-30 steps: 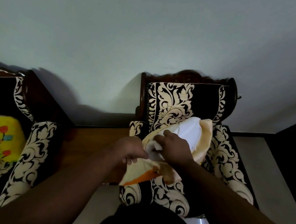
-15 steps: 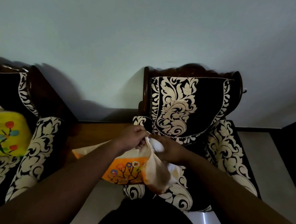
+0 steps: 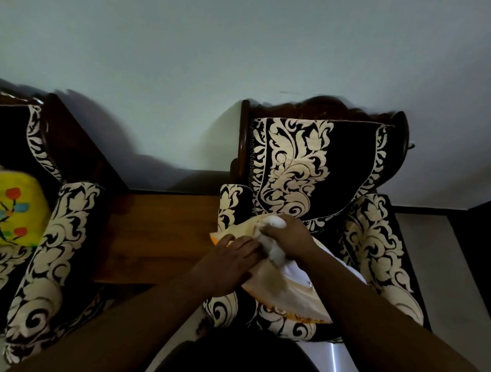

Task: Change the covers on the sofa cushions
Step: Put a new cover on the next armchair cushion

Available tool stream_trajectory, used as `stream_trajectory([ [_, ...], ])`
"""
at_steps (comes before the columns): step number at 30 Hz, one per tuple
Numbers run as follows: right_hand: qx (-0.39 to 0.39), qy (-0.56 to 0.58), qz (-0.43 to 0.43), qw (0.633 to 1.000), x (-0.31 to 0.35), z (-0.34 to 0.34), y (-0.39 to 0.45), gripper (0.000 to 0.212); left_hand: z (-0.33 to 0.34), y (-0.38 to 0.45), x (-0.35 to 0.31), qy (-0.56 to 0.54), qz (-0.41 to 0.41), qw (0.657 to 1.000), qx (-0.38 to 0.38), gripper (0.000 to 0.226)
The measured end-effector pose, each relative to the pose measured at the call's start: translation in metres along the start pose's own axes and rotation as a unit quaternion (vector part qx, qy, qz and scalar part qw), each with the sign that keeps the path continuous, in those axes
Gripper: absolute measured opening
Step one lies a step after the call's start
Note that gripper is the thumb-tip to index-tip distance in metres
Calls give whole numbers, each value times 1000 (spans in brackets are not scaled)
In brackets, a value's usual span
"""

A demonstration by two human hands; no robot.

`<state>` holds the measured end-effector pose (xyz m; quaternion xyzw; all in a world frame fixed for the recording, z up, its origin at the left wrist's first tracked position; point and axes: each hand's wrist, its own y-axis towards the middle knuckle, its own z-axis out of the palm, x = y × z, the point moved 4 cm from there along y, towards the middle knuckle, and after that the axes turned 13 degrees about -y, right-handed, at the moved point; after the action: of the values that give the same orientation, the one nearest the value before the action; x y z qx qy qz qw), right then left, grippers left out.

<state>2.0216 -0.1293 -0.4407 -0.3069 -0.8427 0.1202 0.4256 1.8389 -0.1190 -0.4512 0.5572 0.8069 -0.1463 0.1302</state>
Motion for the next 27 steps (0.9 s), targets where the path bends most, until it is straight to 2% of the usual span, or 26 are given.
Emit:
stream_trajectory([
  [3, 22, 63, 29, 997, -2, -4, -5, 29, 2, 9, -1, 25, 18, 999, 15, 62],
  [8, 68, 133, 67, 987, -8, 6, -18, 31, 6, 8, -10, 92, 62, 993, 32, 23],
  [10, 133, 146, 53, 979, -8, 11, -27, 37, 3, 8, -6, 46, 52, 997, 42, 23],
  [12, 215, 173, 42, 960, -15, 11, -35, 44, -5, 6, 5, -56, 21, 998, 33, 27],
  [13, 225, 163, 27, 960, -19, 7, -37, 43, -9, 4, 12, -100, 2, 994, 32, 31],
  [14, 209, 126, -4, 970, -23, 4, -36, 38, -12, 2, 17, -126, -10, 992, 28, 35],
  [16, 132, -38, -126, 982, -25, 1, -31, 28, -15, -3, 21, -139, -7, 990, 16, 42],
  [18, 86, -189, -253, 945, -21, 17, -32, 22, -20, -3, 19, -136, 6, 991, 6, 40],
  [19, 90, -231, -280, 927, -17, 29, -36, 23, -23, -4, 17, -133, 8, 991, 1, 37],
  [21, 109, -276, -290, 910, -12, 48, -39, 25, -29, -4, 16, -128, 10, 992, -18, 26],
  [23, 160, -316, -280, 892, -8, 65, -36, 25, -29, -7, 19, -110, 4, 994, -30, 20],
  [26, 274, -342, -230, 869, -8, 72, -27, 19, -27, -12, 29, -96, -57, 993, -30, 21],
  [27, 285, -316, -219, 878, -8, 68, -25, 12, -27, -13, 32, -107, -83, 990, -24, 22],
])
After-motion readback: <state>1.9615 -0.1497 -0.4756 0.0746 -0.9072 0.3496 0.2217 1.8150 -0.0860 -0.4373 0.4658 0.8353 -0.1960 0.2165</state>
